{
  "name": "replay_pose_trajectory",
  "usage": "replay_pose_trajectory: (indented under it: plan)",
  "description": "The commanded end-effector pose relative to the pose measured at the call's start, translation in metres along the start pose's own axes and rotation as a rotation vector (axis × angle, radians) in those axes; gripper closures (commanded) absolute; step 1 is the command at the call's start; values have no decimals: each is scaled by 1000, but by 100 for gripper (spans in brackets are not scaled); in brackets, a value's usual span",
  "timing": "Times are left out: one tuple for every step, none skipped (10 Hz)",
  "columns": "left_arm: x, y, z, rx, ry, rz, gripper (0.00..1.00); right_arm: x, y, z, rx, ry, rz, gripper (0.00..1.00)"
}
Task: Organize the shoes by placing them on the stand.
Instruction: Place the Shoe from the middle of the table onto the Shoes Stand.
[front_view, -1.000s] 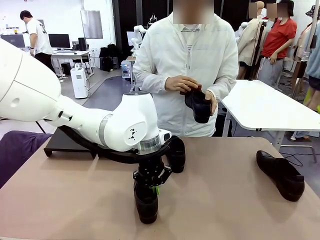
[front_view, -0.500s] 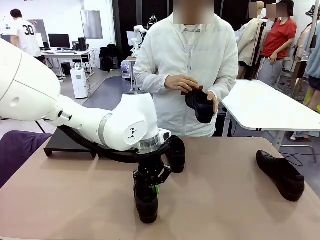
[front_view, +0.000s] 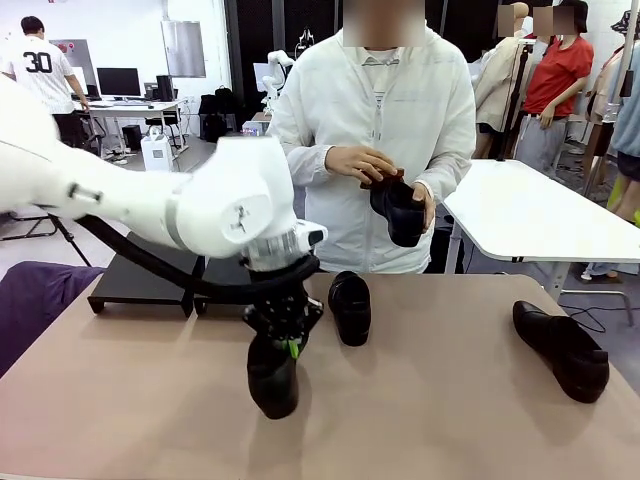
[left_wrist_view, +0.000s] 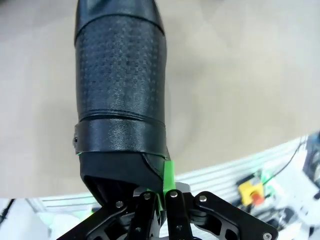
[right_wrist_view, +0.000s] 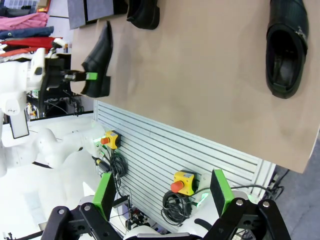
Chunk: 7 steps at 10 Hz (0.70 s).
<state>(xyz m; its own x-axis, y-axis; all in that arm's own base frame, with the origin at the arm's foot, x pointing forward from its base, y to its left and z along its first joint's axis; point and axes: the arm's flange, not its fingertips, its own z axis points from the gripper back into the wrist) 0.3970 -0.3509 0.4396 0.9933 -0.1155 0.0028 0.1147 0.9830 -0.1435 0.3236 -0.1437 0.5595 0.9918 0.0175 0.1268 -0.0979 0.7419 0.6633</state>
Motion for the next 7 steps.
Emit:
replay_pose_trajectory:
  plan:
    - [-30, 20, 51, -4, 16, -250, 100, -4, -3, 1, -4, 8, 26, 0]
    - [-47, 21, 63, -15, 33, -369, 100, -4, -3, 1, -4, 8, 26, 0]
    - [-68, 24, 75, -33, 28, -471, 100, -4, -3, 1, -4, 8, 26, 0]
    - [-85, 27, 87, -51, -18, -433, 100, -4, -3, 1, -4, 8, 26, 0]
    - [-104, 37, 102, -41, -116, -246, 100, -4, -3, 1, -4, 8, 26, 0]
    - [-68, 8, 84, -8, 11, -434, 100, -4, -3, 1, -4, 8, 26, 0]
    - [-68, 8, 84, -8, 11, -434, 100, -4, -3, 1, -4, 8, 26, 0]
